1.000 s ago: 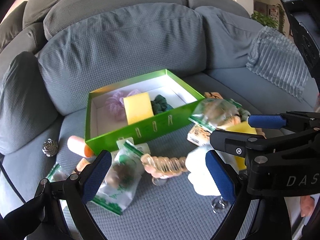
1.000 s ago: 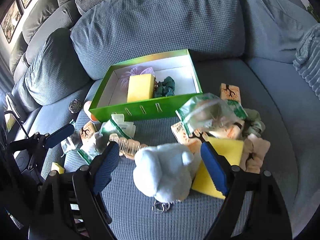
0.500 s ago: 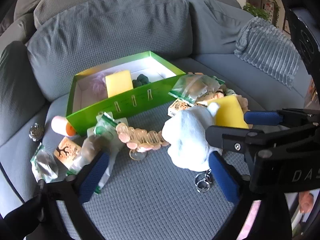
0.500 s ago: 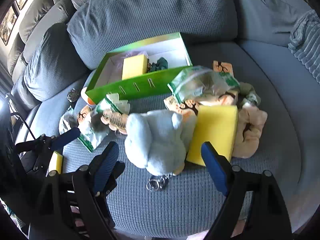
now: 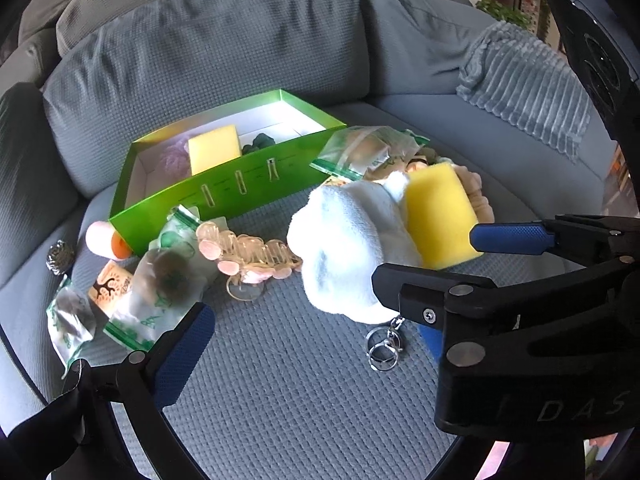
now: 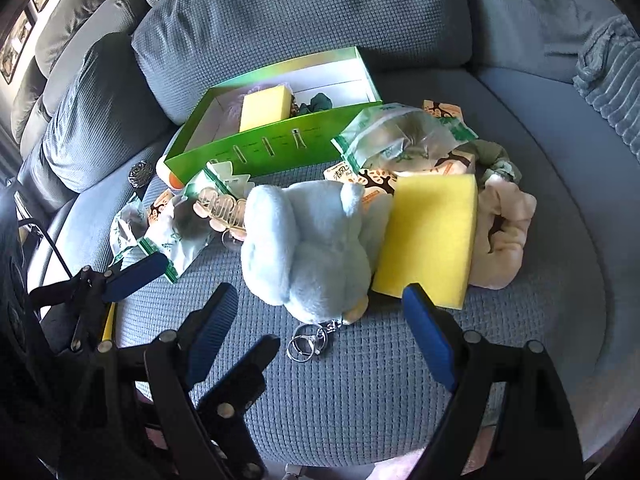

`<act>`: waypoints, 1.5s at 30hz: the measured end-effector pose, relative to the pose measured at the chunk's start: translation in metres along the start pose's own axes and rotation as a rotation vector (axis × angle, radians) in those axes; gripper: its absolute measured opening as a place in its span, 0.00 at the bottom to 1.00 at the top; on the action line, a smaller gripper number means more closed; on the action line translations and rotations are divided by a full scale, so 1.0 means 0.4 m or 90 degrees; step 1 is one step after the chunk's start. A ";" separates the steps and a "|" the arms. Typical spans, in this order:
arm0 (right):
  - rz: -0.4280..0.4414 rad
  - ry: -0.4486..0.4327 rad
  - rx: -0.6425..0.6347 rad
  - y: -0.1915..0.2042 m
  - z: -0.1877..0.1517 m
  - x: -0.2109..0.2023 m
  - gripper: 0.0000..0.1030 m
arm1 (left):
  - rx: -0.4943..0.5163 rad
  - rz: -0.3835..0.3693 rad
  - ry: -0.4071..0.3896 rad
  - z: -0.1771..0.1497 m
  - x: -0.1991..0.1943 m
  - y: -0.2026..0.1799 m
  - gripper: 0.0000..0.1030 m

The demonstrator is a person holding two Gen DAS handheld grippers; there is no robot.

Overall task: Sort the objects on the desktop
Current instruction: 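Move the right gripper back over the remaining pile of items, then close both grippers on the light blue plush toy from either side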

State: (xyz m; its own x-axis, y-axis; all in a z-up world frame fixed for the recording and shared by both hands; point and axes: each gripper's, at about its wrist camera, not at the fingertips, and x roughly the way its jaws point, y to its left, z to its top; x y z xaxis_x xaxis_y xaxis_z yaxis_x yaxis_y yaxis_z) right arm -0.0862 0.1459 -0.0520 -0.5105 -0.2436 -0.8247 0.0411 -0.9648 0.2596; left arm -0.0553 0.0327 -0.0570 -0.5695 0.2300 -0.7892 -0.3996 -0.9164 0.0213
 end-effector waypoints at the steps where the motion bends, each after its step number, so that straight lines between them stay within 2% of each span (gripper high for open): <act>1: 0.000 0.001 0.002 -0.002 -0.001 0.003 0.82 | -0.001 -0.001 0.000 0.000 0.004 0.001 0.99; 7: 0.005 0.014 0.010 -0.009 -0.003 0.028 0.82 | -0.013 -0.030 0.001 0.003 0.027 0.010 0.99; 31: 0.013 0.018 0.037 -0.021 0.013 0.080 0.82 | -0.037 -0.050 -0.010 0.024 0.083 0.023 0.99; 37: 0.028 0.023 0.044 -0.025 0.021 0.094 0.75 | -0.053 -0.074 -0.009 0.023 0.098 0.034 0.98; 38: 0.033 0.026 0.044 -0.026 0.024 0.096 0.73 | -0.057 -0.083 -0.008 0.024 0.101 0.037 0.97; 39: 0.039 0.029 0.045 -0.027 0.026 0.098 0.65 | -0.059 -0.091 -0.008 0.023 0.102 0.039 0.96; 40: 0.036 0.031 0.044 -0.025 0.027 0.101 0.62 | -0.059 -0.100 -0.008 0.021 0.104 0.040 0.92; 45: 0.035 0.031 0.040 -0.025 0.028 0.103 0.59 | -0.040 -0.138 -0.016 0.021 0.103 0.026 0.77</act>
State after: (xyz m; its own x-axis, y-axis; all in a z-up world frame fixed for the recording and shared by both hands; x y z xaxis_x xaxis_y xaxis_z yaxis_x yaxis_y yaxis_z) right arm -0.1174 0.1465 -0.0829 -0.4666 -0.3021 -0.8313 0.0127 -0.9420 0.3353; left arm -0.0889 0.0353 -0.0841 -0.4935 0.4316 -0.7551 -0.4694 -0.8630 -0.1866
